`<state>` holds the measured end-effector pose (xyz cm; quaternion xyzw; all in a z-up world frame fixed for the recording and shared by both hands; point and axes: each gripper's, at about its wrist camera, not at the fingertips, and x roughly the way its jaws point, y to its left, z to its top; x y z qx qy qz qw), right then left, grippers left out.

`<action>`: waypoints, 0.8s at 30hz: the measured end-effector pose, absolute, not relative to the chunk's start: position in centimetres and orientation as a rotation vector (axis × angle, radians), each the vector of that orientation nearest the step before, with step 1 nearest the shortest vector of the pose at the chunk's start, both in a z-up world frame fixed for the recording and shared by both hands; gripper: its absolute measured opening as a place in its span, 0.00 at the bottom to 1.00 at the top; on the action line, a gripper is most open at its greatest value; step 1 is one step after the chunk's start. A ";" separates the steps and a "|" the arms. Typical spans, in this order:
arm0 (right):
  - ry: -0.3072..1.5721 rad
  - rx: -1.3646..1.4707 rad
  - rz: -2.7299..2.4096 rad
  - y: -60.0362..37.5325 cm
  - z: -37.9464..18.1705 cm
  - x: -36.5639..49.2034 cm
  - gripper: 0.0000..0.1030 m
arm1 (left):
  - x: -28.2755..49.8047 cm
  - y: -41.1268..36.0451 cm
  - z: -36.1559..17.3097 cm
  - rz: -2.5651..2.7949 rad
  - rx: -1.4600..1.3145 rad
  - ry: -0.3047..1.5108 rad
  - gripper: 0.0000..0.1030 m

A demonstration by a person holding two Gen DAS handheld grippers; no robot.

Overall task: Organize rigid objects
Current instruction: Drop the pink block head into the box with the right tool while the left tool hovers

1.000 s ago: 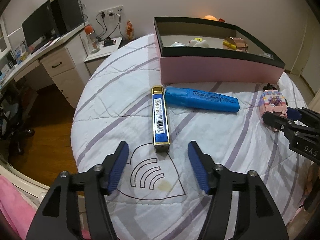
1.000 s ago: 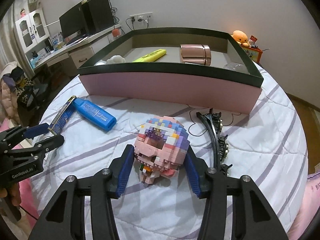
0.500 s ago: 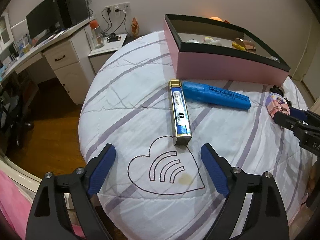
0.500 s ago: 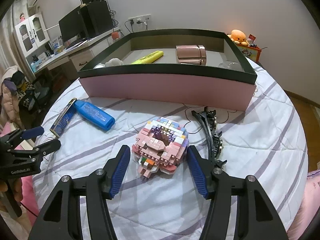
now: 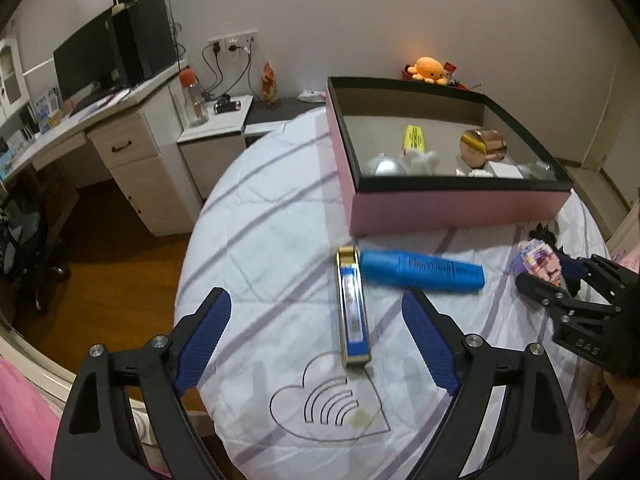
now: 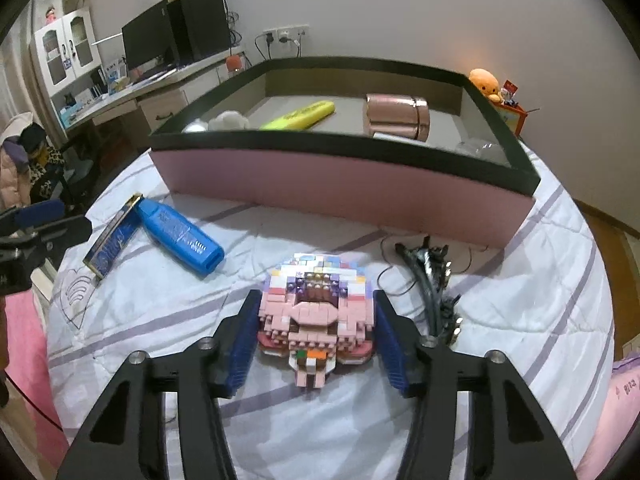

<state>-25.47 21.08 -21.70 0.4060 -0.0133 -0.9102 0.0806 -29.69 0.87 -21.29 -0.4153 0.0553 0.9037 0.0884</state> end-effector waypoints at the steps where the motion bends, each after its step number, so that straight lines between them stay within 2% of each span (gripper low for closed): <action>1: -0.062 1.185 -2.717 21.3 -21.2 -25.3 0.53 | -29.9 1.0 -21.1 2.687 -1.228 0.162 0.86; 10: -0.137 1.075 -2.760 23.8 -18.0 -24.9 0.53 | -35.1 3.4 -18.6 2.681 -1.150 0.159 0.85; 11: -0.130 1.066 -2.773 24.1 -17.4 -24.9 0.53 | -35.7 3.7 -18.5 2.681 -1.148 0.157 0.82; 12: -0.128 1.051 -2.787 24.4 -16.9 -24.9 0.53 | -36.7 4.0 -18.6 2.675 -1.167 0.156 0.78; 14: -0.126 1.040 -2.812 25.2 -16.0 -25.5 0.53 | -37.9 4.4 -19.0 2.670 -1.203 0.148 0.56; 18: -0.138 1.028 -2.855 26.9 -15.3 -27.3 0.53 | -39.5 5.6 -20.0 2.623 -1.251 0.192 0.37; 20: -0.136 1.035 -2.860 27.3 -15.3 -28.0 0.53 | -40.0 6.2 -20.4 2.594 -1.256 0.197 0.21; 24: -0.133 1.047 -2.859 27.9 -15.4 -29.5 0.53 | -40.8 6.5 -20.4 2.605 -1.250 0.248 0.18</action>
